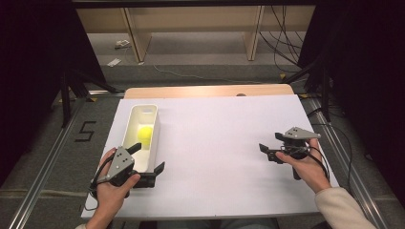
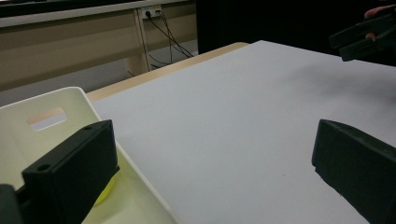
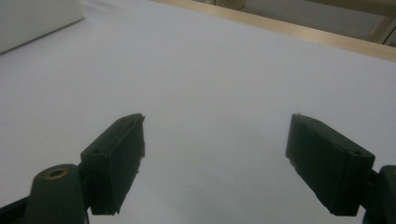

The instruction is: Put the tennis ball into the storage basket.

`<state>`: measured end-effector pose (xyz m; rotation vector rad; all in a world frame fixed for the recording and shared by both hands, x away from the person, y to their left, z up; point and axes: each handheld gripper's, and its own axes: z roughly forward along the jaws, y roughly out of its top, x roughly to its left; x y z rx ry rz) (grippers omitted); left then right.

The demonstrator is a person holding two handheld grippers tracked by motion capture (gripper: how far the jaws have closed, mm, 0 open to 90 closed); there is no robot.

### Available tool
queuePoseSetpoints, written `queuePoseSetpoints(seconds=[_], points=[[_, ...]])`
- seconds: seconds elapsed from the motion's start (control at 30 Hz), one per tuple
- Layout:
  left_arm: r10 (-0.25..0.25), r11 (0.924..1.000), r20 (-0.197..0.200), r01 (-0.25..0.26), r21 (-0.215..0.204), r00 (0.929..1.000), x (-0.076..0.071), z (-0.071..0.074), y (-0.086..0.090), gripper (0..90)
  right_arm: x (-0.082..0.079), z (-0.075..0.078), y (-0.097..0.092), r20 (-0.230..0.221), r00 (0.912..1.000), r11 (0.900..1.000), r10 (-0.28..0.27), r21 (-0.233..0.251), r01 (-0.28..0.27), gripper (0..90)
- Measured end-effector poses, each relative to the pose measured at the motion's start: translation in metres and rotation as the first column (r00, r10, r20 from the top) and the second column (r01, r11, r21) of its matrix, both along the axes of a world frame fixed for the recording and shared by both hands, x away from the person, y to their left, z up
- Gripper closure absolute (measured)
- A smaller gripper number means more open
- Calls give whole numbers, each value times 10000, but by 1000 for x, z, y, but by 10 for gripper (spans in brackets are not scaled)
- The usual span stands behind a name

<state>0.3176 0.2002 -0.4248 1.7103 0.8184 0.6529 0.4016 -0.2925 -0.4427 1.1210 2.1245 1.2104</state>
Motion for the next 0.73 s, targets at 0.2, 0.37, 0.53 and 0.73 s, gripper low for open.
queuePoseSetpoints(seconds=[0.2,0.37,0.53,0.73], points=[[20,10000,-27,-20,-36,10000,0,0,1,0,-3,-2,-5,72,9999,9999,-98,52,98,203],[-9,10000,-29,9,-11,10000,1,-1,0,0,-3,-2,-5,139,9999,9999,-100,100,99,203],[-20,10000,-29,20,-12,10000,1,-1,-1,0,-3,-3,-6,121,9998,9998,-130,133,129,203],[-86,10000,-4,86,43,10000,2,-1,-2,0,-2,-5,-6,112,9998,9998,-145,143,144,204]])
